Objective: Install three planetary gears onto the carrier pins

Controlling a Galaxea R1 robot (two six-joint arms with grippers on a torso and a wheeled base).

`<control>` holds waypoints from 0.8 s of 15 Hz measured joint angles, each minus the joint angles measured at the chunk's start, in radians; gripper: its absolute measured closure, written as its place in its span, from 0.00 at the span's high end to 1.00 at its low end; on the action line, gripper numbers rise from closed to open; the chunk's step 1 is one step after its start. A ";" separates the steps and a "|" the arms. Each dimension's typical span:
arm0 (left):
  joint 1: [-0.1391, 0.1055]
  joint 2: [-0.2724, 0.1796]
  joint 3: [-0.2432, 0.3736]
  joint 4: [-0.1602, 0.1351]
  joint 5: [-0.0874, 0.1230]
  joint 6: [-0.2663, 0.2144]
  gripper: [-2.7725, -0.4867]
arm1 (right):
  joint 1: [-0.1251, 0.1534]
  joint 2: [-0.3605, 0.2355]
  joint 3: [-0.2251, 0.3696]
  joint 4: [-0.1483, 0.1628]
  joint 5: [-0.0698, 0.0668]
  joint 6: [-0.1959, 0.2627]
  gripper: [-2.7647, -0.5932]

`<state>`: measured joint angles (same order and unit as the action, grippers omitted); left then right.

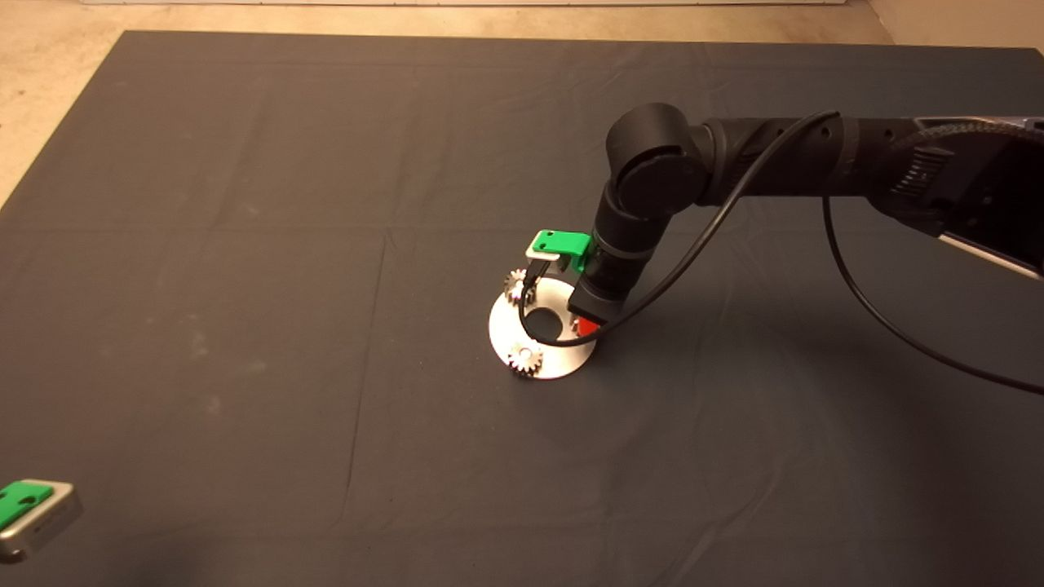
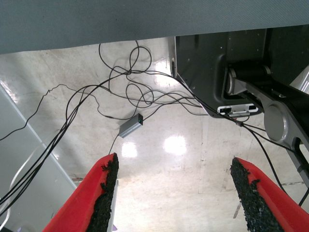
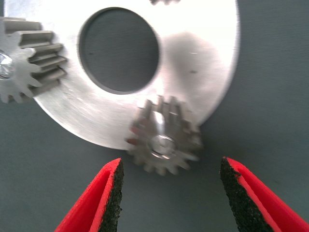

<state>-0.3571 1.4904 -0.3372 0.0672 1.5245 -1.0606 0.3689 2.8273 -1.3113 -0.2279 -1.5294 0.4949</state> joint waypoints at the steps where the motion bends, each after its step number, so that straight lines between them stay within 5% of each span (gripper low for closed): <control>1: 0.000 0.003 0.000 0.000 0.000 0.001 0.49 | 0.037 -0.029 0.017 0.028 0.007 0.005 0.43; 3: 0.000 0.011 0.000 0.000 0.000 0.008 0.55 | 0.093 -0.116 0.057 0.107 0.010 0.046 0.46; 5: 0.000 0.036 0.000 0.000 0.000 0.020 0.55 | 0.106 -0.239 0.151 0.126 0.003 0.123 0.52; 7: 0.000 0.069 0.000 0.000 0.000 0.023 0.55 | 0.106 -0.373 0.329 0.138 -0.003 0.224 0.52; 9: 0.000 0.101 0.001 0.000 -0.002 0.023 0.61 | 0.109 -0.542 0.536 0.166 0.012 0.360 0.59; 12: 0.002 0.105 0.001 -0.001 -0.001 0.027 0.62 | 0.110 -0.870 0.765 0.170 -0.010 0.541 0.66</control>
<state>-0.3549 1.5949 -0.3362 0.0664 1.5236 -1.0338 0.4790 1.9576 -0.5462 -0.0574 -1.5396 1.0361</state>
